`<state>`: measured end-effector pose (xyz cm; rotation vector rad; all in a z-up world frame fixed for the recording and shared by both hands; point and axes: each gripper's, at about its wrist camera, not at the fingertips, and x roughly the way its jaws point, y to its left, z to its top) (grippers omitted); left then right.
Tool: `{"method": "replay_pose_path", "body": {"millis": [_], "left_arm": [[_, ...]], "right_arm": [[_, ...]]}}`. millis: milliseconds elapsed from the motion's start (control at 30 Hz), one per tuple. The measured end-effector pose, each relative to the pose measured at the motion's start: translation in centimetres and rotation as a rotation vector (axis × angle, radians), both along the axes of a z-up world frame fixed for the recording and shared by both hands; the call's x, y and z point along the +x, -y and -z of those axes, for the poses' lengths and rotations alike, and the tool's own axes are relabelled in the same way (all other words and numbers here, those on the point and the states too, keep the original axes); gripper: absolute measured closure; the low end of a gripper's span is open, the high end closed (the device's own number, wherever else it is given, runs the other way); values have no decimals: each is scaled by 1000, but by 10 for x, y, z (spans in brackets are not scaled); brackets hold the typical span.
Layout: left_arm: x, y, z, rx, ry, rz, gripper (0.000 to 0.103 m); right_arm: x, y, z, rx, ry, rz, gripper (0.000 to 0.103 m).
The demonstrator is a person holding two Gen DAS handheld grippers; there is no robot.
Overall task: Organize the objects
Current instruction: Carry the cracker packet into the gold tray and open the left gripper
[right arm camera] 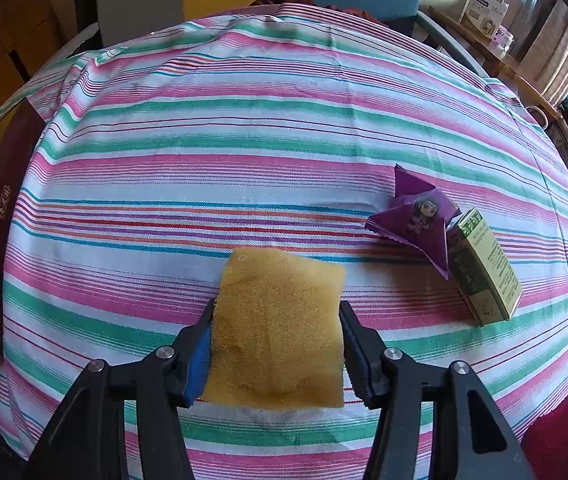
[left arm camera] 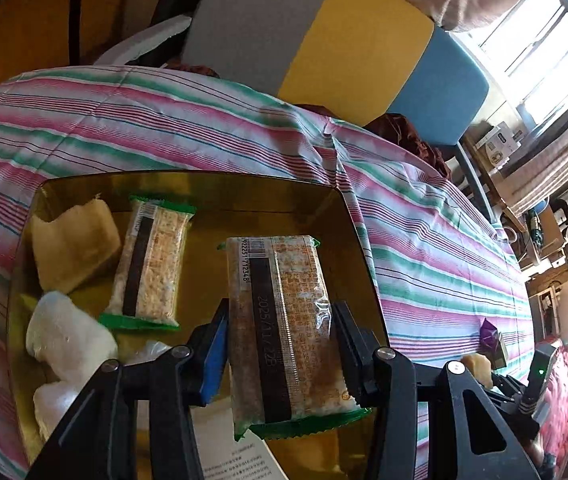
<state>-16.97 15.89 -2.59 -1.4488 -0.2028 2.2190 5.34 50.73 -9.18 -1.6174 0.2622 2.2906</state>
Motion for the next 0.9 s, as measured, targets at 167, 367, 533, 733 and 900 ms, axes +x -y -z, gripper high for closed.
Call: {"method": "replay_pose_path", "body": {"millis": [167, 367, 533, 733, 900], "left_arm": [[-29, -13, 17, -112, -13, -30, 54], [-48, -24, 43, -220, -1, -14, 51], [-51, -12, 47, -215, 11, -60, 48], [-16, 4, 12, -229, -157, -79, 44], [30, 19, -18, -222, -311, -74, 40]], "right_arm": [[-2, -1, 0, -3, 0, -2, 46], [-2, -1, -1, -4, 0, -4, 46], [-3, -1, 0, -6, -1, -3, 46], [-4, 3, 0, -3, -1, -5, 46], [-7, 4, 2, 9, -1, -10, 46]]}}
